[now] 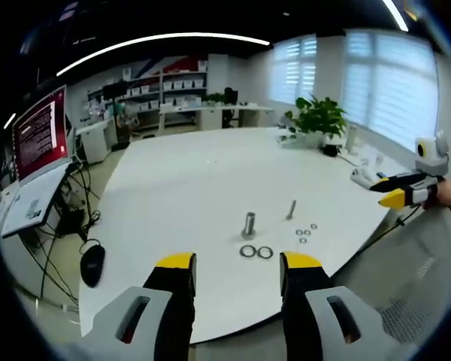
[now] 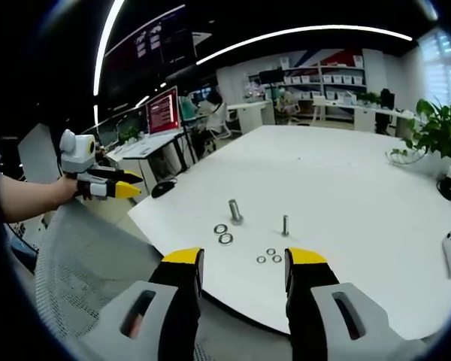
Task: Place the washer onto the threaded stud by aligning its center hole with the stud, sliding it down to the base, and recovering from edge contact or off-axis alignment until the washer reaches the visible bottom stop.
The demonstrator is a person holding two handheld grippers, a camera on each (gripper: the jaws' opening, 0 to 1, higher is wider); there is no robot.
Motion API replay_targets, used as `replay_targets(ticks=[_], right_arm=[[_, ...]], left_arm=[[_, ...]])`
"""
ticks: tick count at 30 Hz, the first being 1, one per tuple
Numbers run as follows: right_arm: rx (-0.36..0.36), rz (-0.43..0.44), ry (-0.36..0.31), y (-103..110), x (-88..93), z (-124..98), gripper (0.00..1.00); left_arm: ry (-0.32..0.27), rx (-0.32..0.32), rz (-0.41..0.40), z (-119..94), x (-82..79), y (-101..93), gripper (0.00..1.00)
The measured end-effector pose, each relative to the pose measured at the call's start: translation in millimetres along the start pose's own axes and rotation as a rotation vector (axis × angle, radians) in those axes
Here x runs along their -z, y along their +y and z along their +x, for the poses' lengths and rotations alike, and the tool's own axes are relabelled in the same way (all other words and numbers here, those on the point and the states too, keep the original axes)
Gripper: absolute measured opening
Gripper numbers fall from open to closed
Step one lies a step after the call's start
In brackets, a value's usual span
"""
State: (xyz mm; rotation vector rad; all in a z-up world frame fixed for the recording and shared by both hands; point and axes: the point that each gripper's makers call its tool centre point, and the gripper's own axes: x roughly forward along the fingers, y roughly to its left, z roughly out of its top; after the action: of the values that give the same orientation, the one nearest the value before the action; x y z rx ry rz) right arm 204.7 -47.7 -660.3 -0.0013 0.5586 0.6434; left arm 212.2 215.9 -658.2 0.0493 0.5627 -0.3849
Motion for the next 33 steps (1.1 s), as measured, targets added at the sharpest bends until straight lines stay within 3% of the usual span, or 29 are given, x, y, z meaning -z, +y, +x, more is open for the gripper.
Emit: replay_targets(ticks=[33], right_arm=[[-0.027, 0.011, -0.023, 2.5, -4.3, -0.3, 0.41]], left_arm=[[0.057, -0.017, 0.015, 2.6, 10.2, 0.6, 0.41]])
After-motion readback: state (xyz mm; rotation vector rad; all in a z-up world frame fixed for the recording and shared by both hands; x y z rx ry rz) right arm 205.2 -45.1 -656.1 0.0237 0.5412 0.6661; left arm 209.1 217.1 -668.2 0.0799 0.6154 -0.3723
